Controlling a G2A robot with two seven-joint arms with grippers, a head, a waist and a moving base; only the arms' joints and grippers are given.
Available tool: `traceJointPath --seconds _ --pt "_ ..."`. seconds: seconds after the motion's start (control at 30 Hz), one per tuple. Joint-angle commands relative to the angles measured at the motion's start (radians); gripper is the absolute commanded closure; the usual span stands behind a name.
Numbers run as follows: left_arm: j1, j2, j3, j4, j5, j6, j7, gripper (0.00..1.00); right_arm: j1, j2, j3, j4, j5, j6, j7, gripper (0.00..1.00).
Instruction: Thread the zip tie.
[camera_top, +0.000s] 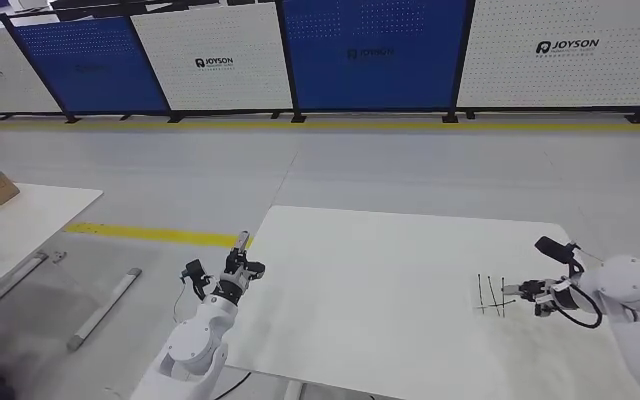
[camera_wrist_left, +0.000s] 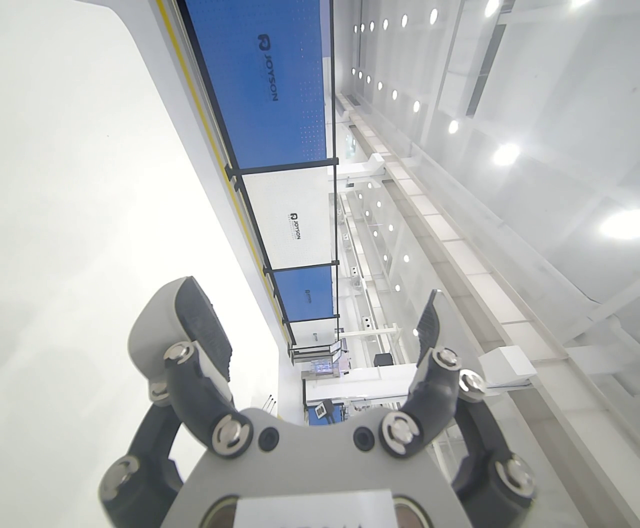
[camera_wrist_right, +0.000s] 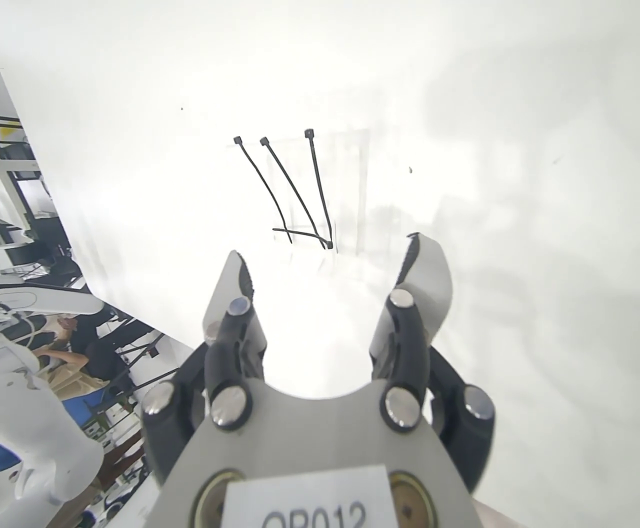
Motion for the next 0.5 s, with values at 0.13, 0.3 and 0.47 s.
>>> traceJointPath --seconds 0.13,0.3,0.47 --pt "0.000 0.000 0.000 0.000 0.000 0.000 0.000 0.00 0.022 -0.004 -0.019 0.037 0.005 -0.005 0.001 0.74" --pt "0.000 0.000 0.000 0.000 0.000 0.000 0.000 0.00 0.036 -0.007 -0.043 0.054 -0.004 0.004 0.008 0.71" --pt "0.000 0.000 0.000 0.000 0.000 0.000 0.000 0.00 0.052 -0.014 -0.067 0.074 -0.004 0.012 0.004 0.75"
